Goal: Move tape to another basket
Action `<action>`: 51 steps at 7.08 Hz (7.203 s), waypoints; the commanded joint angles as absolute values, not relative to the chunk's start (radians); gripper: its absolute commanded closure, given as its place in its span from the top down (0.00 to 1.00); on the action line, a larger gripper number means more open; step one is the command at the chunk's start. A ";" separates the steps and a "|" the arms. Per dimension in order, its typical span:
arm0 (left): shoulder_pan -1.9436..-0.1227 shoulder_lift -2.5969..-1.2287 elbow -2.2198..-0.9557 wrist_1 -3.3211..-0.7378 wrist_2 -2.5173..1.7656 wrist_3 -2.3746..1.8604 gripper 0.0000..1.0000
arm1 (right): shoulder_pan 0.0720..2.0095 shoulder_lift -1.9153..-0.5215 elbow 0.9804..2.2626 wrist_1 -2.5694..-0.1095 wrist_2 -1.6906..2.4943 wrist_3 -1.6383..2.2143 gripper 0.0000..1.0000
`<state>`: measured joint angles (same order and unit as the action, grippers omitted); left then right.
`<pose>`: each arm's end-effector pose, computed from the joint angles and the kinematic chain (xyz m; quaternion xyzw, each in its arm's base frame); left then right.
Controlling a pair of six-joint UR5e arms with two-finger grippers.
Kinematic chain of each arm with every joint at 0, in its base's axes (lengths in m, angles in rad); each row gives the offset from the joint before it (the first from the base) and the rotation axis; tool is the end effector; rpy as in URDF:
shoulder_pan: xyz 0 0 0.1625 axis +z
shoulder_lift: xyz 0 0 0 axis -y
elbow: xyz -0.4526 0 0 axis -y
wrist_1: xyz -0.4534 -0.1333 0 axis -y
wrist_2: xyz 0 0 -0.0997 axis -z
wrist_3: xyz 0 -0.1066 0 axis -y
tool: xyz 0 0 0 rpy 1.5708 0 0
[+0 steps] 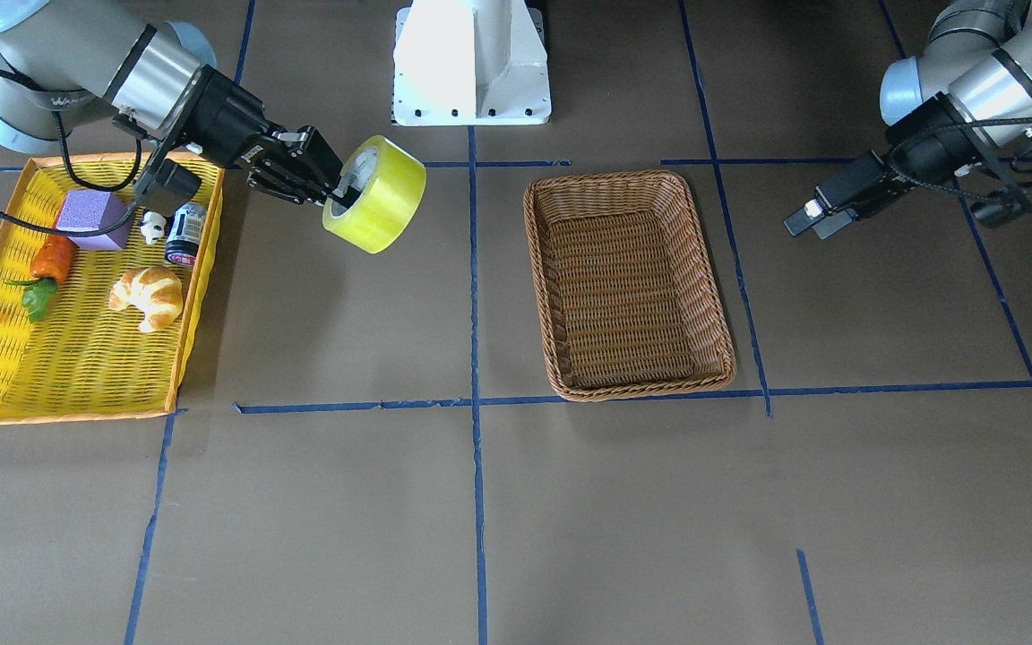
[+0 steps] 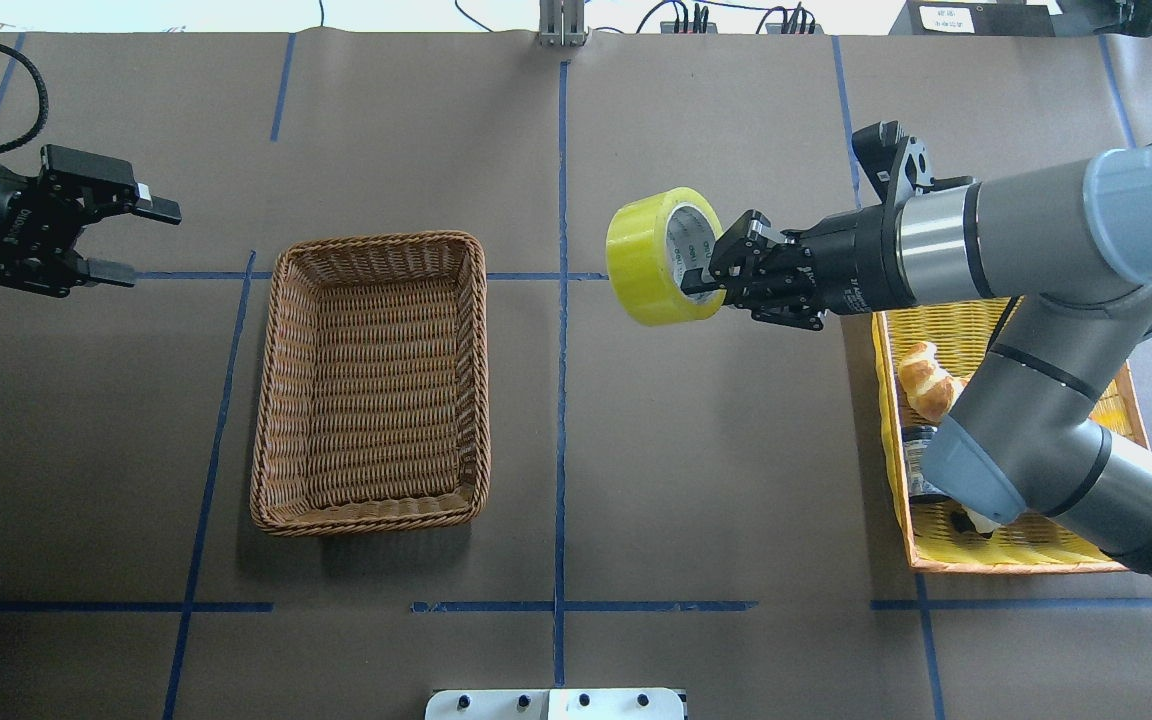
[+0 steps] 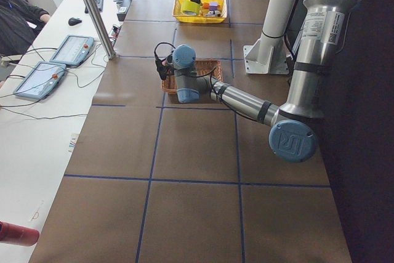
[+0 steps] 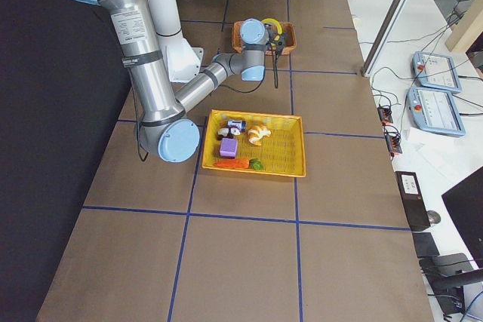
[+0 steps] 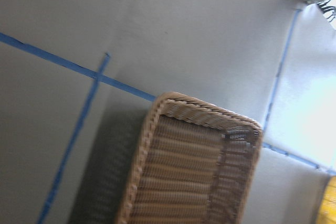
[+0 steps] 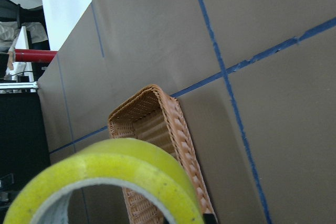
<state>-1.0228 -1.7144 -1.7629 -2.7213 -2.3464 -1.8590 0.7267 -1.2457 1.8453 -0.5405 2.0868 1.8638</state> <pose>0.2506 -0.5232 0.3682 -0.0350 0.6846 -0.2127 0.6964 -0.3989 -0.4626 0.2305 -0.0195 -0.7248 0.1616 0.6695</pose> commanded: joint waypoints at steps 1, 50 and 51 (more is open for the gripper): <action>-0.919 -1.720 -1.764 -2.979 -2.176 -2.125 1.00 | 0.669 -1.253 1.839 -0.352 2.004 1.957 0.01; -0.700 -1.934 -1.891 -2.235 -2.221 -1.655 0.00 | 0.663 -1.186 1.856 -1.152 1.919 1.250 1.00; -0.699 -1.954 -1.905 -2.097 -2.214 -1.546 0.00 | 0.679 -1.157 1.853 -1.308 1.911 1.170 1.00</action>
